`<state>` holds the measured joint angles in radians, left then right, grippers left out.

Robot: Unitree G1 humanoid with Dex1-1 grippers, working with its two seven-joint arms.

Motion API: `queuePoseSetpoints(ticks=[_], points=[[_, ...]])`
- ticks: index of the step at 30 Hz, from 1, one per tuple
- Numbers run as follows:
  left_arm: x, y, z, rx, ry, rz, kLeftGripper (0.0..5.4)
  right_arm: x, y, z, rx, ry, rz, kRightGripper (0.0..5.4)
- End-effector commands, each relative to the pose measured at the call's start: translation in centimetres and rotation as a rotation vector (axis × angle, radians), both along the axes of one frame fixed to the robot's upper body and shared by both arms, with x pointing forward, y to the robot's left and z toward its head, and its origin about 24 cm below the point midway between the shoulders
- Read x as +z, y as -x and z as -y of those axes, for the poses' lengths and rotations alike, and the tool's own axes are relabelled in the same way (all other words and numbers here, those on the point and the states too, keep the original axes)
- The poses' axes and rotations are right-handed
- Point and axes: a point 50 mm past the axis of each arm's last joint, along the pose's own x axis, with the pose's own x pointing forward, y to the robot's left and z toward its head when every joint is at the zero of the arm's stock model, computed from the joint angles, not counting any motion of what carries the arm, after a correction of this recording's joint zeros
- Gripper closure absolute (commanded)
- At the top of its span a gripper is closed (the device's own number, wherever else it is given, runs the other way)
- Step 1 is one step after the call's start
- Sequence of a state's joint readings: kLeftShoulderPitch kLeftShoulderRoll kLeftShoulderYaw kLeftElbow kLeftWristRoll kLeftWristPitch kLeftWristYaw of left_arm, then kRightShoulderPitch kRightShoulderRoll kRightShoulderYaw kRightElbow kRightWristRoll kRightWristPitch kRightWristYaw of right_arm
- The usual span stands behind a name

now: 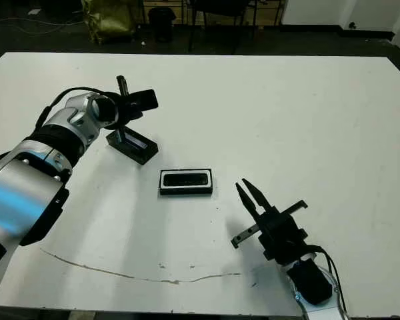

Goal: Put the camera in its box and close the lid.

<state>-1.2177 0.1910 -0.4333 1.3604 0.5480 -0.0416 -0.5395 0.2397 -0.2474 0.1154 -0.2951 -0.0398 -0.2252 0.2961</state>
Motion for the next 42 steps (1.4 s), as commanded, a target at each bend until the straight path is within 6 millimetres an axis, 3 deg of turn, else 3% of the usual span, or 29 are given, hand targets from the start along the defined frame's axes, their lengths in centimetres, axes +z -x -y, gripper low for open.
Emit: queuePoseSetpoints(ticks=[1, 19, 42], points=[[-1.8, 0.6, -0.4, 0.015, 0.0, -0.061, 5.4, -0.4, 0.1, 0.5, -0.02, 0.002, -0.013, 5.36], [-2.6, 0.9, -0.2, 0.025, 0.028, -0.109, 5.4, -0.4, 0.7, 0.3, -0.063, -0.019, -0.033, 5.36], [-3.7, 1.6, -1.1, -0.034, -0.097, -0.204, 5.4, -0.1, 1.1, 0.1, -0.073, 0.011, -0.061, 5.36]])
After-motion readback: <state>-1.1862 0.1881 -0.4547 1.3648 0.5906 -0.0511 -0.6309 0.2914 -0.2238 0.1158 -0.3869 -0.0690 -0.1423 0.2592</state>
